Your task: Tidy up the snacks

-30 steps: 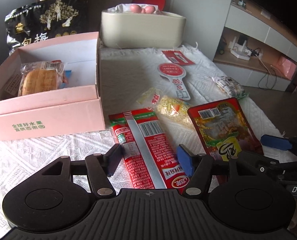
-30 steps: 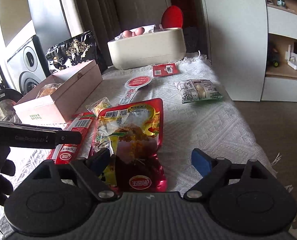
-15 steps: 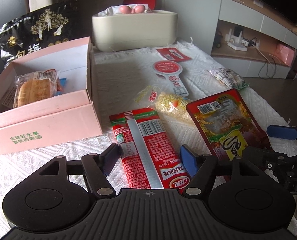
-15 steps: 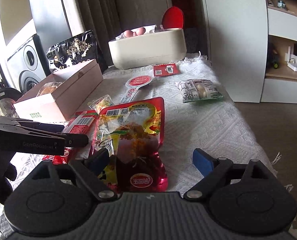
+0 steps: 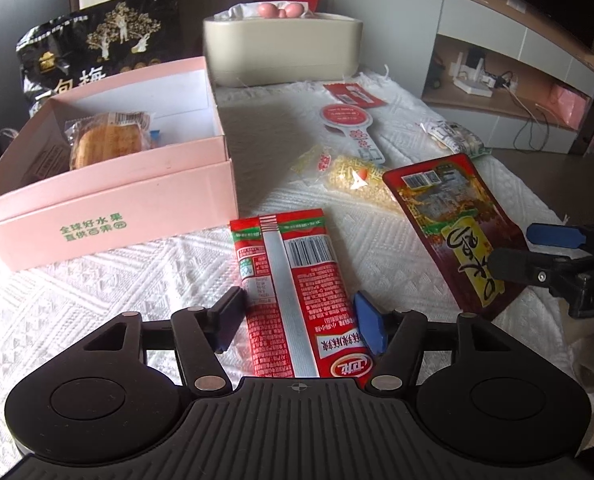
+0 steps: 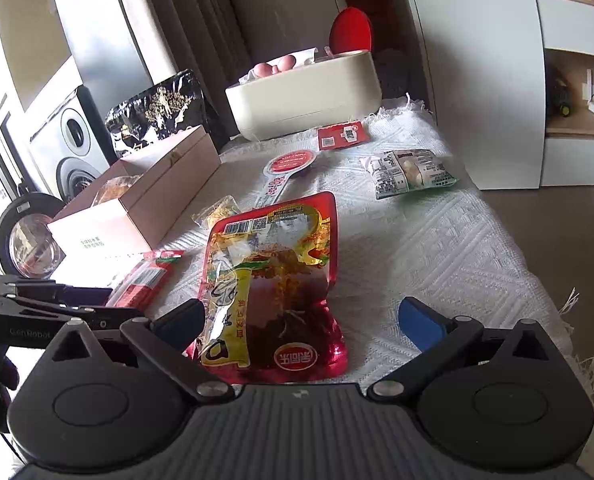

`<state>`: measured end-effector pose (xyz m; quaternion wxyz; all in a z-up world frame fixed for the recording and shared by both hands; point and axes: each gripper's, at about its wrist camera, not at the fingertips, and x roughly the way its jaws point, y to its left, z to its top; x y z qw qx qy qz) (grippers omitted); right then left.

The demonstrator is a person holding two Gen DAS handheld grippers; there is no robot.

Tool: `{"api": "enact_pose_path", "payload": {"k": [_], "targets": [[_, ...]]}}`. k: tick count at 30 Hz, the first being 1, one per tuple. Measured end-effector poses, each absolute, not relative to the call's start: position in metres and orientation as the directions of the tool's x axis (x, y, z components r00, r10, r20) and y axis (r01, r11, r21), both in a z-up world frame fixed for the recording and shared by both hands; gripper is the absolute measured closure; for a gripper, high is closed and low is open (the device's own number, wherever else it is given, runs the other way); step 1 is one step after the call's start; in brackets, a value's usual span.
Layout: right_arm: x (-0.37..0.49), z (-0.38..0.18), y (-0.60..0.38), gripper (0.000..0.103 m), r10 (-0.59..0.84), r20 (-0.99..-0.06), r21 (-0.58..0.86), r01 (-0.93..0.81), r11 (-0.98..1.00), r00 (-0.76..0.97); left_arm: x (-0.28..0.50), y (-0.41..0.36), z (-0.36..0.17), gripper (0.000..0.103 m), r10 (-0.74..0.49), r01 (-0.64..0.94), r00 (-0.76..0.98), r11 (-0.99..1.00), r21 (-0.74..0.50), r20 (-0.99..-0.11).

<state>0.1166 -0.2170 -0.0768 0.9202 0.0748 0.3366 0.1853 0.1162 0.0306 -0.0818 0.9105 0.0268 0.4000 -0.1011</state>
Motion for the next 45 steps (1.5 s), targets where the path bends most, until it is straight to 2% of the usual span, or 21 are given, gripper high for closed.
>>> {"api": "enact_pose_path", "payload": {"k": [2,4,6,7,8,10,16,20,24,28,30,32,39,45], "targets": [[0.117,-0.076,-0.213,0.000,0.377,-0.612,0.237,-0.294,0.926,0.695,0.120,0.022,-0.086,0.016,-0.161,0.227,0.664,0.974,-0.009,-0.730],[0.118,-0.075,-0.213,0.000,0.380,-0.623,0.231,-0.304,0.924,0.684,0.120,0.017,-0.088,0.012,-0.160,0.230,0.666,0.973,-0.003,-0.728],[0.118,-0.075,-0.215,0.000,0.393,-0.627,0.227,-0.325,0.918,0.672,0.118,0.018,-0.088,0.013,-0.162,0.226,0.674,0.974,-0.007,-0.721],[0.118,-0.075,-0.213,0.000,0.395,-0.638,0.197,-0.355,0.914,0.661,0.115,0.021,-0.088,0.021,-0.161,0.224,0.680,0.975,-0.007,-0.715],[0.119,-0.074,-0.209,0.000,0.390,-0.654,0.160,-0.385,0.909,0.649,0.112,0.025,-0.086,0.038,-0.153,0.210,0.691,0.978,-0.007,-0.707],[0.122,-0.070,-0.200,0.002,0.366,-0.674,0.105,-0.407,0.907,0.642,0.105,0.038,-0.083,0.041,-0.181,0.199,0.689,0.978,-0.057,-0.702],[0.157,-0.031,-0.181,0.003,0.357,-0.606,0.091,-0.384,0.919,0.711,0.078,0.076,-0.075,0.043,-0.187,0.135,0.711,0.982,-0.130,-0.678],[0.222,-0.022,-0.157,0.003,0.347,-0.649,0.117,-0.362,0.925,0.677,0.064,0.099,-0.065,0.044,-0.192,0.105,0.734,0.980,-0.170,-0.652],[0.289,-0.039,-0.134,0.015,0.294,-0.732,0.132,-0.295,0.946,0.615,0.052,0.114,-0.062,0.044,-0.212,0.108,0.745,0.974,-0.199,-0.633],[0.318,-0.060,-0.116,0.036,0.216,-0.780,0.060,-0.273,0.960,0.588,0.046,0.132,-0.063,0.044,-0.231,0.102,0.751,0.966,-0.236,-0.619],[0.314,-0.057,-0.107,0.054,0.187,-0.779,-0.010,-0.311,0.950,0.598,0.043,0.140,-0.064,0.044,-0.242,0.098,0.753,0.961,-0.258,-0.612],[0.305,-0.048,-0.105,0.081,0.202,-0.786,-0.015,-0.343,0.939,0.585,0.040,0.146,-0.066,0.044,-0.256,0.104,0.750,0.956,-0.274,-0.610],[0.238,0.014,-0.116,0.080,0.303,-0.740,0.013,-0.438,0.899,0.601,0.026,0.154,-0.072,0.044,-0.296,0.133,0.734,0.945,-0.298,-0.611],[0.158,0.026,-0.105,0.080,0.411,-0.757,0.062,-0.570,0.819,0.508,0.015,0.159,-0.056,0.044,-0.302,0.145,0.761,0.942,-0.303,-0.574]]}}
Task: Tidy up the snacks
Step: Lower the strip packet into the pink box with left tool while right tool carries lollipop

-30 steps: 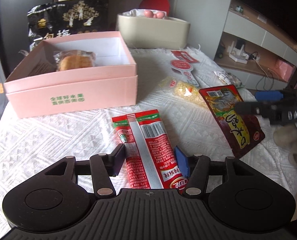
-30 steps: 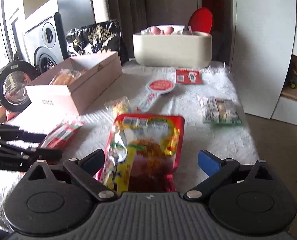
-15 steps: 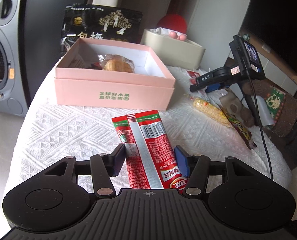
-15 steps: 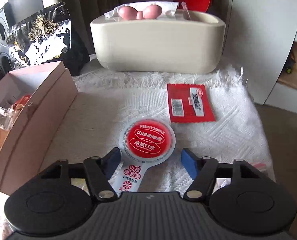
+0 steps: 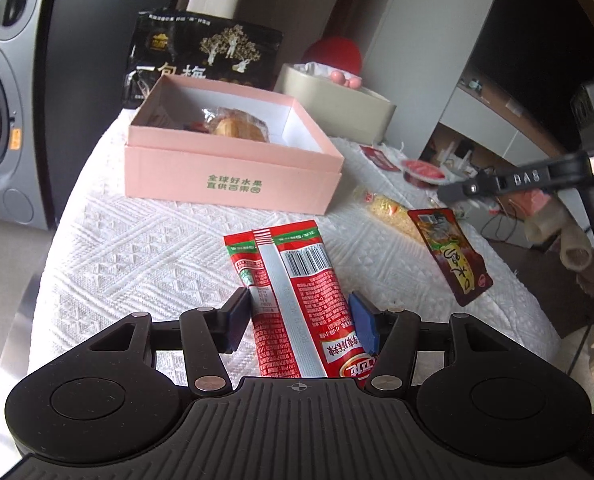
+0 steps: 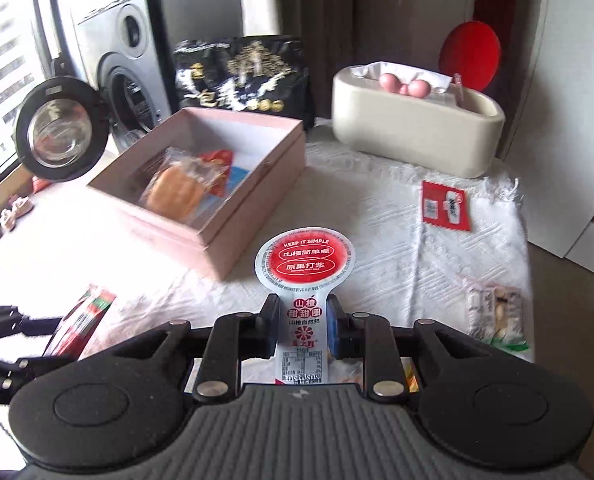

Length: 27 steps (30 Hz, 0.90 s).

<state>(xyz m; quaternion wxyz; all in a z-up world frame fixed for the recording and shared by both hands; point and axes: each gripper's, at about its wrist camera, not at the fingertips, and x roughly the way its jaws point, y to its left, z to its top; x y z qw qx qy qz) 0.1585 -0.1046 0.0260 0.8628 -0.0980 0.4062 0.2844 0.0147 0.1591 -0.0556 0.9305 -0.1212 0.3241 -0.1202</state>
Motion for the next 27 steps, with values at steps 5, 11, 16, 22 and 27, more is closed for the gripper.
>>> {"api": "enact_pose_path", "payload": {"k": [5,11,16,22,27], "targets": [[0.105,0.021,-0.088,0.080,0.504,-0.763,0.128,-0.668,0.733,0.405,0.018,0.170,-0.016,0.044,-0.282,0.151,0.819,0.946,-0.286,-0.500],[0.081,0.029,-0.071,0.080,0.551,-0.734,0.111,-0.730,0.674,0.397,0.085,0.174,0.031,0.043,-0.251,0.155,0.856,0.958,-0.239,-0.452],[0.078,0.029,-0.066,0.080,0.546,-0.723,0.083,-0.732,0.677,0.423,0.177,0.166,0.022,0.043,-0.329,0.165,0.822,0.918,-0.360,-0.464],[0.085,0.028,-0.076,0.080,0.532,-0.722,0.091,-0.700,0.708,0.443,0.240,0.159,-0.030,0.049,-0.305,0.083,0.743,0.925,-0.371,-0.596],[0.103,0.034,-0.080,0.080,0.549,-0.706,0.126,-0.684,0.719,0.448,0.215,0.188,-0.012,0.049,-0.314,0.090,0.812,0.900,-0.426,-0.493]]}}
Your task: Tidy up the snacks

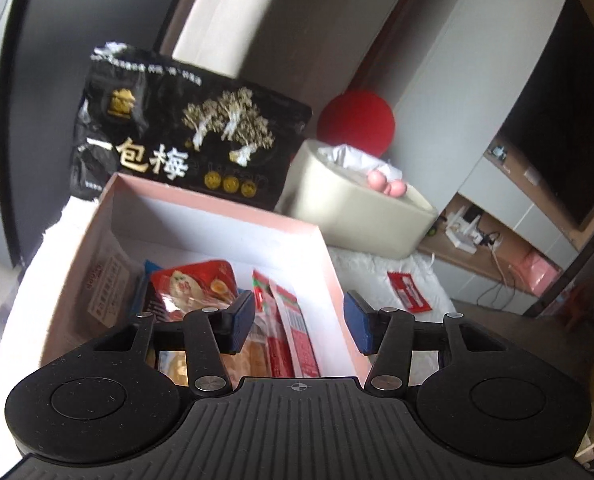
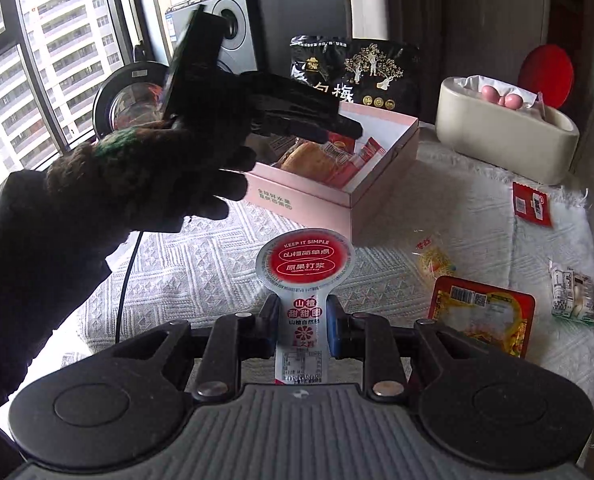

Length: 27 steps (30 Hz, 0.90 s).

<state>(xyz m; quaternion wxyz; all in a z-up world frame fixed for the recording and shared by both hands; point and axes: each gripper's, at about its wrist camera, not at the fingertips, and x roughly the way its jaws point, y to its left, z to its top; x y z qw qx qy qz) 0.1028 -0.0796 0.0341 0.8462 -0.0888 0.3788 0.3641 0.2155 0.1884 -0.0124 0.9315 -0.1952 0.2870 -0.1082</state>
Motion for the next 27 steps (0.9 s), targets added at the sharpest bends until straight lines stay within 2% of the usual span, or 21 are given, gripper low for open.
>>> {"api": "enact_pose_path", "payload": {"k": [5,7,9,10,11,12,13,15,18,22,27], "targets": [[0.137,0.064,-0.059,0.080,0.596,-0.634,0.124,-0.696,0.708,0.493,0.173,0.249,0.005,0.049,-0.095,-0.087,0.895,0.921,-0.380,-0.435],[0.164,0.075,-0.039,0.080,0.619,-0.612,0.159,-0.690,0.706,0.492,0.162,0.268,0.000,0.049,-0.063,-0.134,0.899,0.903,-0.408,-0.434],[0.192,0.081,-0.019,0.080,0.641,-0.570,0.191,-0.676,0.712,0.514,0.159,0.281,-0.010,0.049,-0.077,-0.152,0.889,0.881,-0.448,-0.452],[0.207,0.081,-0.007,0.075,0.650,-0.542,0.202,-0.669,0.716,0.532,0.160,0.284,-0.016,0.049,-0.093,-0.152,0.883,0.870,-0.469,-0.460],[0.219,0.080,0.005,0.068,0.641,-0.545,0.193,-0.663,0.723,0.541,0.161,0.286,-0.021,0.049,-0.109,-0.148,0.878,0.864,-0.482,-0.465],[0.227,0.078,0.015,0.053,0.619,-0.557,0.167,-0.656,0.736,0.553,0.162,0.285,-0.025,0.049,-0.125,-0.139,0.873,0.862,-0.487,-0.471],[0.233,0.076,0.020,0.049,0.598,-0.561,0.130,-0.653,0.746,0.572,0.164,0.284,-0.028,0.049,-0.137,-0.131,0.869,0.863,-0.488,-0.475],[0.238,0.071,0.018,0.049,0.551,-0.574,0.064,-0.638,0.768,0.606,0.165,0.281,-0.034,0.049,-0.163,-0.113,0.861,0.862,-0.495,-0.482],[0.254,0.064,-0.018,0.047,0.497,-0.607,0.069,-0.582,0.810,0.620,0.163,0.278,-0.039,0.049,-0.191,-0.097,0.858,0.851,-0.517,-0.477],[0.289,0.044,-0.090,0.034,0.340,-0.646,0.041,-0.413,0.910,0.683,0.158,0.268,-0.038,0.045,-0.212,-0.076,0.860,0.846,-0.528,-0.464],[0.337,-0.005,-0.143,0.033,0.211,-0.724,0.064,-0.241,0.968,0.656,0.158,0.248,-0.042,0.045,-0.284,-0.011,0.847,0.835,-0.550,-0.449]]}}
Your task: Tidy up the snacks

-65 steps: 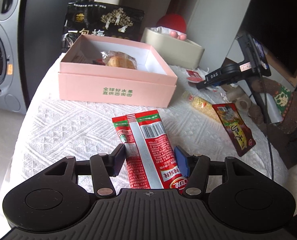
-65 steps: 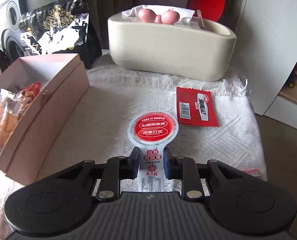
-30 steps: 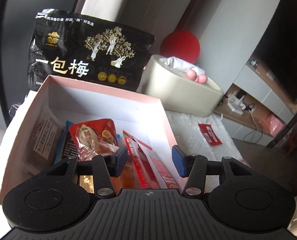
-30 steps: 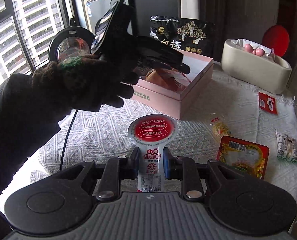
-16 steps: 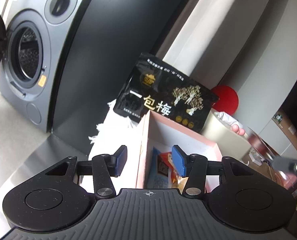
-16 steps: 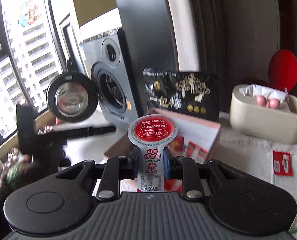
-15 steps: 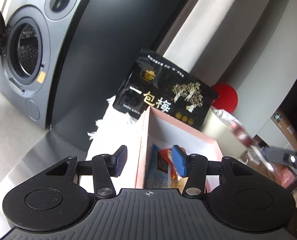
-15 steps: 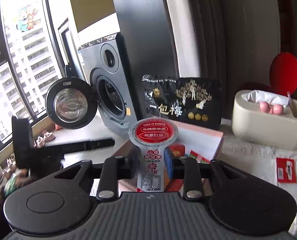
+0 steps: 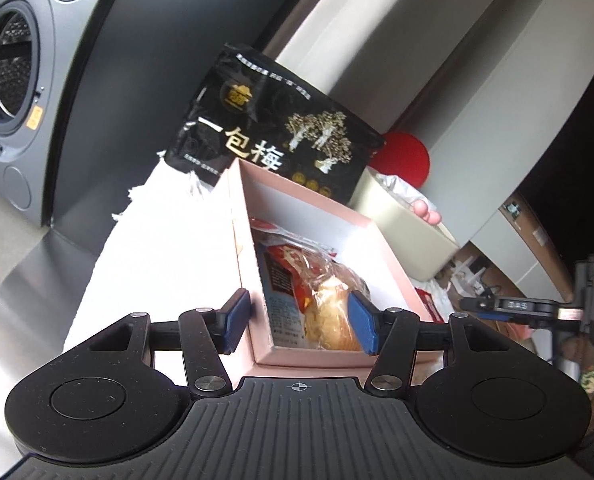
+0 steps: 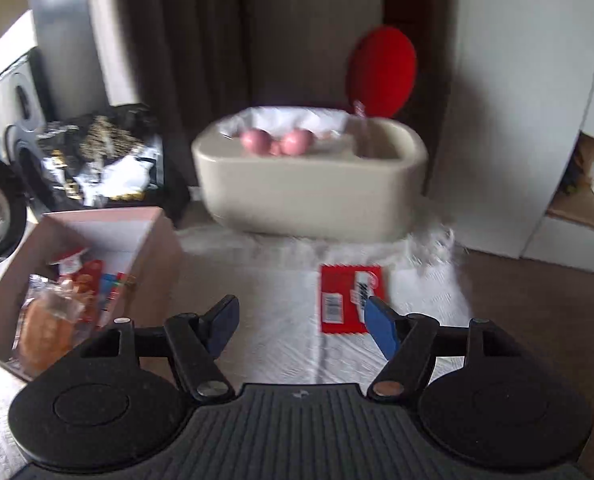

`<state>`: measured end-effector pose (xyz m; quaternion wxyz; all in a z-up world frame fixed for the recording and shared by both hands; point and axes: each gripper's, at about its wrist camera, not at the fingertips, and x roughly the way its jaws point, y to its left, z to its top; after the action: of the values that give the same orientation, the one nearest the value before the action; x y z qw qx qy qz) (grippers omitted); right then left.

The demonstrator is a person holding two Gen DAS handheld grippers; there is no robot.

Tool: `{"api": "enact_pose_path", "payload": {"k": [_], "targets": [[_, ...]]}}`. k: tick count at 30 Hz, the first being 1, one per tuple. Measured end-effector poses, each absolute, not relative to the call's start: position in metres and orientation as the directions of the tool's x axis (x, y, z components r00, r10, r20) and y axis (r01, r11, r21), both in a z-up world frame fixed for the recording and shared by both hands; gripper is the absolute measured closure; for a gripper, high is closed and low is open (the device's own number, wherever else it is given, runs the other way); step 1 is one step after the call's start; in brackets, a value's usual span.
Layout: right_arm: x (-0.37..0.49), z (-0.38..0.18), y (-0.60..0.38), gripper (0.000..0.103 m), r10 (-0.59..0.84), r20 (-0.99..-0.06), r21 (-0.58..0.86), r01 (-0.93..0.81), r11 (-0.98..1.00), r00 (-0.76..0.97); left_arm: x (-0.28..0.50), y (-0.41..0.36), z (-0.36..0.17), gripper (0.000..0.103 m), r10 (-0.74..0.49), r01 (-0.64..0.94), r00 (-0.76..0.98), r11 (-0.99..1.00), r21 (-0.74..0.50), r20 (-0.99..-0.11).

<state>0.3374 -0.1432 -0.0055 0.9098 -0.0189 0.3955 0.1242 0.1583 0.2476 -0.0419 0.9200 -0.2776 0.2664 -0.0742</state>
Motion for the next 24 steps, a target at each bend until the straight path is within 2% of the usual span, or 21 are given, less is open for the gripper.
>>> {"api": "enact_pose_path", "payload": {"k": [2,6,9,11,14,15,19,21,24], "targets": [[0.352,-0.025,-0.148,0.033,0.184,-0.737,0.072,-0.194,0.978,0.651,0.157,0.241,-0.041,0.047,-0.271,-0.014,0.851,0.844,-0.536,-0.450],[0.380,-0.049,-0.138,0.033,0.151,-0.748,0.046,-0.176,0.983,0.647,0.134,0.228,-0.028,0.047,-0.143,-0.070,0.892,0.893,-0.444,-0.429],[0.404,-0.064,-0.142,0.030,0.140,-0.775,0.072,-0.134,0.988,0.616,0.111,0.217,-0.015,0.047,-0.138,-0.050,0.910,0.900,-0.433,-0.391],[0.403,-0.061,-0.147,0.036,0.166,-0.771,0.100,-0.141,0.985,0.615,0.099,0.206,-0.012,0.047,-0.169,-0.013,0.908,0.904,-0.428,-0.383],[0.379,-0.046,-0.151,0.059,0.239,-0.751,0.135,-0.212,0.968,0.616,0.092,0.190,-0.021,0.047,-0.229,0.030,0.891,0.891,-0.454,-0.391],[0.364,-0.038,-0.153,0.061,0.278,-0.737,0.156,-0.245,0.957,0.616,0.092,0.186,-0.025,0.047,-0.242,0.033,0.885,0.885,-0.464,-0.399],[0.296,-0.005,-0.149,0.061,0.418,-0.675,0.209,-0.386,0.899,0.608,0.099,0.175,-0.047,0.047,-0.284,0.022,0.842,0.868,-0.496,-0.459],[0.263,0.007,-0.141,0.061,0.509,-0.666,0.254,-0.476,0.842,0.545,0.102,0.169,-0.054,0.047,-0.306,0.022,0.822,0.860,-0.510,-0.481],[0.225,0.009,-0.123,0.042,0.640,-0.667,0.331,-0.618,0.713,0.381,0.101,0.163,-0.059,0.047,-0.329,0.025,0.810,0.847,-0.532,-0.485]]}}
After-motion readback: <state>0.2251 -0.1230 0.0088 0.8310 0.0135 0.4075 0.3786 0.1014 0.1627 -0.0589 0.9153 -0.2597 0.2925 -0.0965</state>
